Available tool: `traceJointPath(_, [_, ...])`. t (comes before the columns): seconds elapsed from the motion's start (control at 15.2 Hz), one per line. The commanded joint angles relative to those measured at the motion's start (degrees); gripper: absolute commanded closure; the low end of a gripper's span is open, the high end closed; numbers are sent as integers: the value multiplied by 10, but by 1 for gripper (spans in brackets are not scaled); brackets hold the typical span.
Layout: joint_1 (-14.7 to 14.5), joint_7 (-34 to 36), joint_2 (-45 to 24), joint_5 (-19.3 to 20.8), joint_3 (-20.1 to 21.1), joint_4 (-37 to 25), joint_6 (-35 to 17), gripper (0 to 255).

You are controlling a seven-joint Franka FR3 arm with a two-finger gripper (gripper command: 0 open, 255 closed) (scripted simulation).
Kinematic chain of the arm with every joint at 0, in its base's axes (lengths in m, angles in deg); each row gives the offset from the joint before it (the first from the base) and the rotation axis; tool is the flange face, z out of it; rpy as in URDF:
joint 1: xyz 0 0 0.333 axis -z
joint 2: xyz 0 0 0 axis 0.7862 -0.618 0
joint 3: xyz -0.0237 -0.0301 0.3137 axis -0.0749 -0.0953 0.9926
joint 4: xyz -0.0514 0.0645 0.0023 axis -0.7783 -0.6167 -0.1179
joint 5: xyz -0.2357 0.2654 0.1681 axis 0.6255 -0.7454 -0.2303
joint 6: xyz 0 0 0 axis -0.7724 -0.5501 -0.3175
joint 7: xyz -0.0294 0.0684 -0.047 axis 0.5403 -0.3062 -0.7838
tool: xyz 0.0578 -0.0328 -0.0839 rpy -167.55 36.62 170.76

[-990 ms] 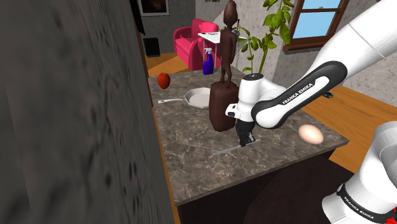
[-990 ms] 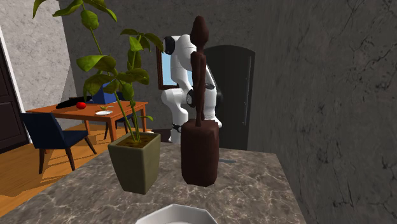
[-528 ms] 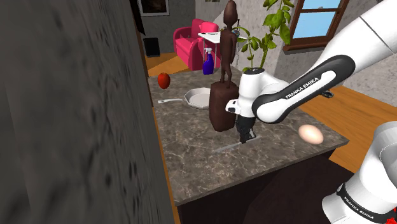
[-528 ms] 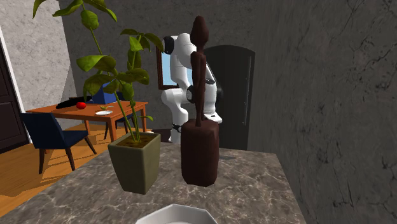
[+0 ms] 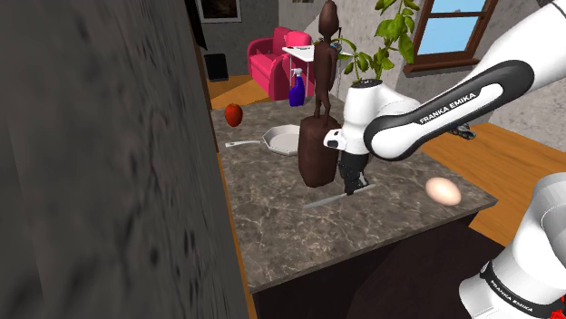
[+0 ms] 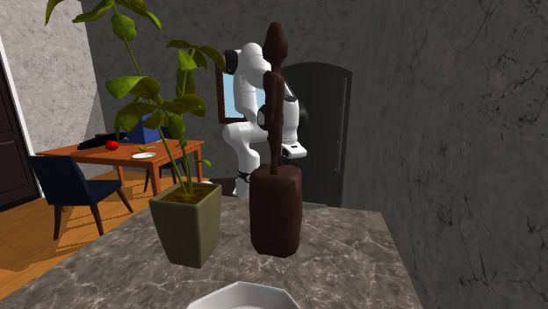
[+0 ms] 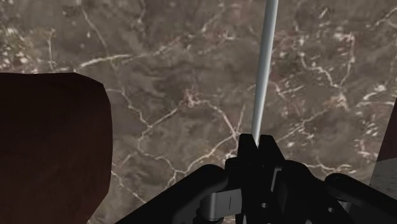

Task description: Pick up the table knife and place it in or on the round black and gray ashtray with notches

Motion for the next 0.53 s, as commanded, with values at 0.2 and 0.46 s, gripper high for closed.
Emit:
traceJointPath(0.2, [0,-1,26,0,1,-17,43,255])
traceJointPath(0.46, [0,-1,45,0,2,-33,78,255])
